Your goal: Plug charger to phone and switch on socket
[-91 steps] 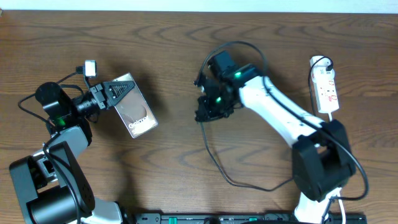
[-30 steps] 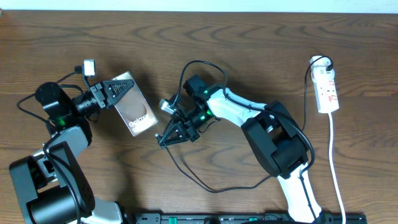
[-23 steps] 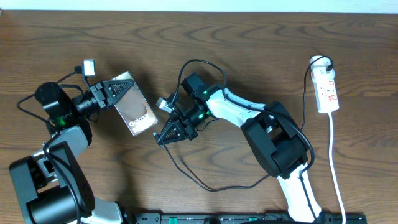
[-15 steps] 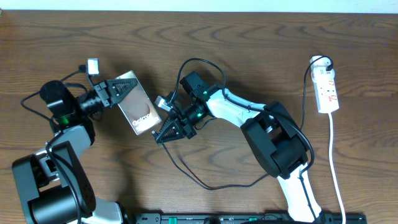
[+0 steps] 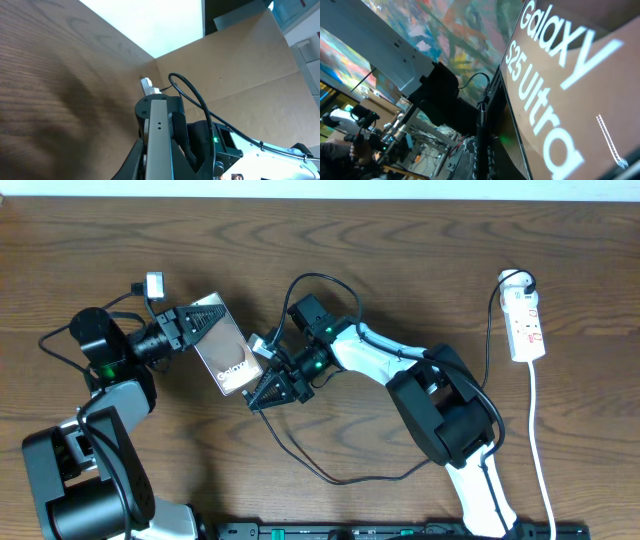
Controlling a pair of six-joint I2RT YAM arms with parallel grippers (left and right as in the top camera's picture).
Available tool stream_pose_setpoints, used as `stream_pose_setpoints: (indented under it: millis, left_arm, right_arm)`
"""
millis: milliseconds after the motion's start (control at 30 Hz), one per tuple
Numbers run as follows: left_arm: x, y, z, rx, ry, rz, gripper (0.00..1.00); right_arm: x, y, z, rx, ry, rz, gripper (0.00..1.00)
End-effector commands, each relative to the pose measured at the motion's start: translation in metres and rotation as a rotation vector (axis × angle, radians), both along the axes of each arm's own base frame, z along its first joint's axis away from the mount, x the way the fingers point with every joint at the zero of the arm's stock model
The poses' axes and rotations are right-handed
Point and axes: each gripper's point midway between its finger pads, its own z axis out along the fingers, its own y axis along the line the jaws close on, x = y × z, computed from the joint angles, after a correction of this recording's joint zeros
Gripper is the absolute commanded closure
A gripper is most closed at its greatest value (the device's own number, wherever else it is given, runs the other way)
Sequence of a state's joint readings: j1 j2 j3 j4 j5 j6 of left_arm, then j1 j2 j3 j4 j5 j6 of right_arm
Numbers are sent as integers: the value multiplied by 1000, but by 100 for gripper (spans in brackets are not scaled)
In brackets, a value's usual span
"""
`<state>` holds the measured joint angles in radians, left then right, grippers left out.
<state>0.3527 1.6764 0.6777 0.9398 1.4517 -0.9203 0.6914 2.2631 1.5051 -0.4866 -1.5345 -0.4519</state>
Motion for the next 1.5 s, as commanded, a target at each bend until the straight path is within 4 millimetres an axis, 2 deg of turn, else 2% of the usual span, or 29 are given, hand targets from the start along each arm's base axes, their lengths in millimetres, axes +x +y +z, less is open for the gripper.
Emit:
stream_pose_setpoints:
  millis: [0,333,600,1467]
  left_arm:
    - [4,6,11,0,-15,11,92]
    - [4,14,12,-3,-13,29,92]
    - [4,14,12,-3,-14,29,93]
    - [-3,9,13,-6,-17,-21,93]
  right_arm:
    - [-3,0,-2,-4,34,9,99]
    - [10,-6,-3,-30,52,-23,99]
    - [16,0,-10,-107,74,-49,99]
    - [16,7,-7,-107,78,-40,99]
